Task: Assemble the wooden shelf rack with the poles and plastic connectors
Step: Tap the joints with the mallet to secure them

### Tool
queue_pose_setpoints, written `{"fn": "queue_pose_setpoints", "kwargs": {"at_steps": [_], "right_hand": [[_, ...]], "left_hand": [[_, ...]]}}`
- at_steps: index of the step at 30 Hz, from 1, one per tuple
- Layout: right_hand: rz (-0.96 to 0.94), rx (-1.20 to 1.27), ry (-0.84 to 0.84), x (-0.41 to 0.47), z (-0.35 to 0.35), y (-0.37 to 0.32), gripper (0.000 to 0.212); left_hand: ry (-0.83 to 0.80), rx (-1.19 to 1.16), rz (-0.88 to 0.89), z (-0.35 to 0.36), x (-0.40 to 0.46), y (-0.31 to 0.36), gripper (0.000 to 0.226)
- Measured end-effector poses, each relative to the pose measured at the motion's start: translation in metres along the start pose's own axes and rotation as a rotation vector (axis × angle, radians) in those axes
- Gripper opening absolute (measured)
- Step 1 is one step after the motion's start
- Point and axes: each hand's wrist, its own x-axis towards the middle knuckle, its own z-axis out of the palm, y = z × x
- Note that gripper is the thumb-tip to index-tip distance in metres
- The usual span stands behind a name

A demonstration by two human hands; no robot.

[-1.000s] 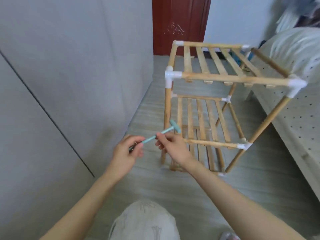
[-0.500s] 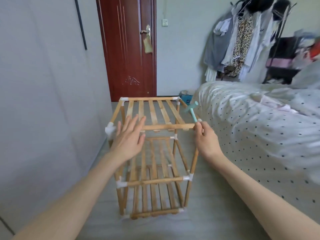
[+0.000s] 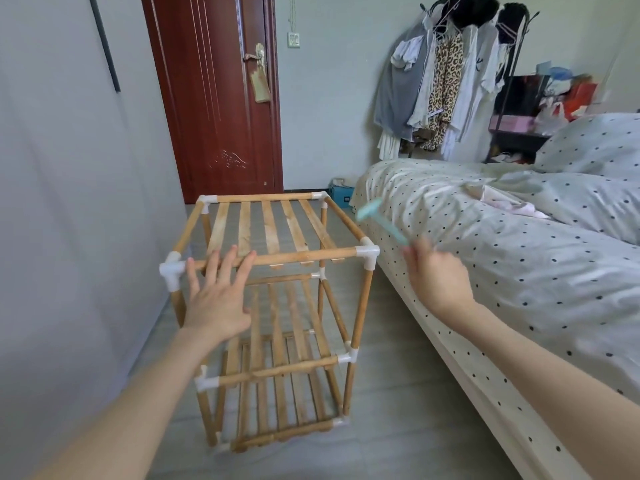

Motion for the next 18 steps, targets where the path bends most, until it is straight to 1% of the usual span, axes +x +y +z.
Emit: {"fn": "queue_pose_setpoints", "kwargs": {"at_steps": [1, 2, 3, 5, 6, 7, 9, 10, 11, 12, 15, 18], "right_hand": [[-0.028, -0.076, -0.112, -0.001, 0.003, 0.002, 0.030], [-0.032, -0.084, -0.128, 0.002, 0.002, 0.005, 0.030], [-0.034, -0.023, -0.044, 0.008, 0.000, 0.007, 0.029], [-0.007, 0.239, 0.282, 0.014, -0.010, 0.007, 0.024], [0.025, 0.309, 0.359, 0.014, -0.011, 0.007, 0.021], [0.051, 0.323, 0.316, 0.012, -0.011, 0.006, 0.019], [0.133, 0.199, -0.059, 0.006, -0.001, 0.009, 0.018], [0.187, 0.153, -0.176, 0.004, 0.004, 0.012, 0.020], [0.205, 0.129, -0.204, 0.005, 0.004, 0.015, 0.022], [0.196, 0.186, -0.147, 0.008, 0.002, 0.016, 0.025], [0.199, 0.403, 0.177, 0.014, -0.010, 0.010, 0.032], [0.119, 0.488, 0.353, 0.016, -0.018, 0.009, 0.029]], "left_hand": [[-0.006, 0.002, -0.003, 0.000, 0.000, 0.001, 0.101], [-0.010, 0.002, -0.006, -0.001, 0.000, 0.001, 0.101], [-0.010, 0.003, -0.008, -0.001, 0.000, 0.001, 0.102], [-0.009, 0.007, -0.009, -0.001, 0.000, 0.002, 0.102], [-0.009, 0.005, -0.010, -0.001, 0.000, 0.002, 0.102], [-0.009, 0.004, -0.010, -0.002, 0.000, 0.003, 0.101], [-0.014, 0.009, -0.009, -0.003, 0.000, 0.003, 0.101], [-0.017, 0.012, -0.010, -0.003, 0.000, 0.003, 0.101], [-0.014, 0.014, -0.010, -0.002, 0.000, 0.003, 0.101], [-0.008, 0.013, -0.011, -0.001, 0.001, 0.003, 0.101], [-0.010, 0.010, -0.010, -0.002, 0.000, 0.003, 0.101], [-0.009, 0.011, -0.012, -0.001, 0.001, 0.003, 0.101]]}}
